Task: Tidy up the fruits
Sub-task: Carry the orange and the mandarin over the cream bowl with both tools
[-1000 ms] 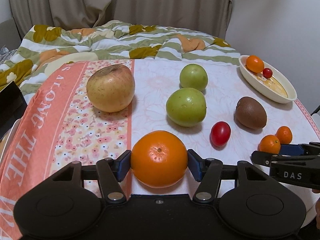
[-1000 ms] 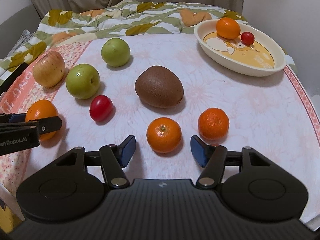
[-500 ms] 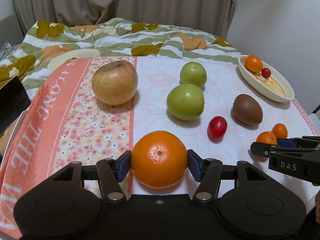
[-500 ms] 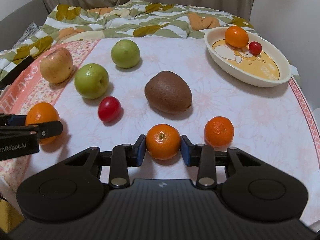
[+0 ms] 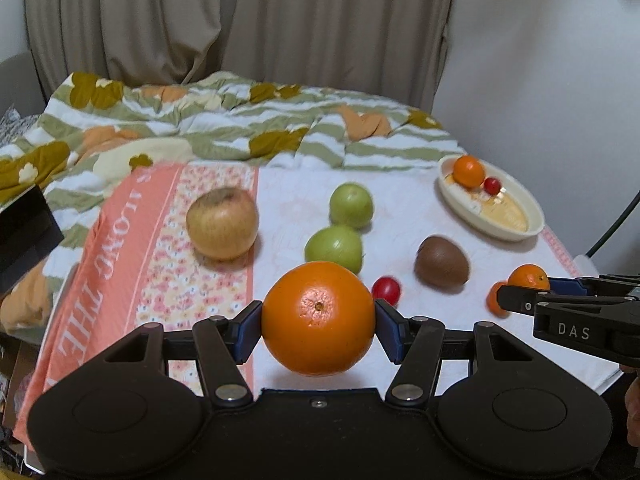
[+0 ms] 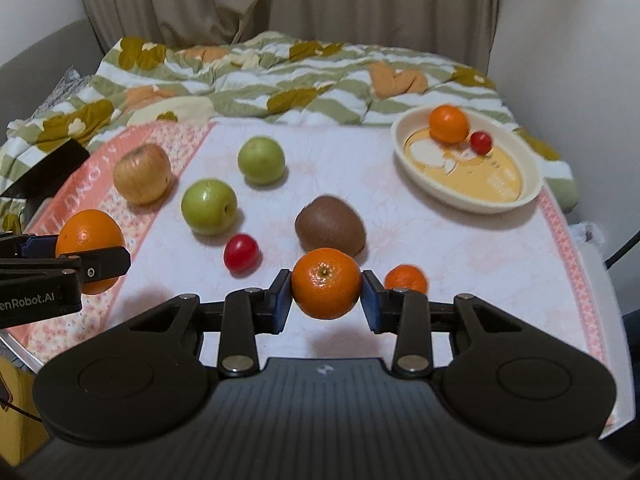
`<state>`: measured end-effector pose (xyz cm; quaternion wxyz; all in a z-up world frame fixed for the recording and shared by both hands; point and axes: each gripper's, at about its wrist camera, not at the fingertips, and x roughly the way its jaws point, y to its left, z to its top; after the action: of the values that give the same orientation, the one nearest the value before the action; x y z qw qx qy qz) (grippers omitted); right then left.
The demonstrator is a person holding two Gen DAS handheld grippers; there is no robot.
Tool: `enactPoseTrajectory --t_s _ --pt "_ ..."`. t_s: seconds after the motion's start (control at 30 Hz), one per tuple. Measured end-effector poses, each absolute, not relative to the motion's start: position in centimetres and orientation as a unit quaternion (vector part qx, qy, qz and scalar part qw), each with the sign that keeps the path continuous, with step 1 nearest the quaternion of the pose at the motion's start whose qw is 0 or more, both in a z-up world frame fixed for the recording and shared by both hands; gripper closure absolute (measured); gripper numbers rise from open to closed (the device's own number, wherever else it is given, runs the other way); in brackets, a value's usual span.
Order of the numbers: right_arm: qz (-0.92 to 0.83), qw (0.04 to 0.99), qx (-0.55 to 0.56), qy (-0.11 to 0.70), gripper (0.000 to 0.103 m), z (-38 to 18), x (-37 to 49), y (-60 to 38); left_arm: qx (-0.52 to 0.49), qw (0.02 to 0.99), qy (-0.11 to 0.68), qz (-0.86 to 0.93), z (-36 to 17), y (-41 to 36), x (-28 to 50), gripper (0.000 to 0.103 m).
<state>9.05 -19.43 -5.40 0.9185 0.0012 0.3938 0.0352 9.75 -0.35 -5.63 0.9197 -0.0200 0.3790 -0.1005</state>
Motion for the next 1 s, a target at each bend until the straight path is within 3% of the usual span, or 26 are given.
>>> enactPoseTrajectory --t_s 0.47,1.0 --pt "-0.003 0.929 0.026 0.369 0.051 -1.0 7.7 -25.0 -0.012 0.928 0.343 -0.146 -1.8 -5.0 10.4 0.04" --pt "0.063 0.929 0.012 0.364 0.051 -1.2 15.4 -36.5 -0.033 0.937 0.33 -0.109 -1.0 -16.6 16.4 0.04"
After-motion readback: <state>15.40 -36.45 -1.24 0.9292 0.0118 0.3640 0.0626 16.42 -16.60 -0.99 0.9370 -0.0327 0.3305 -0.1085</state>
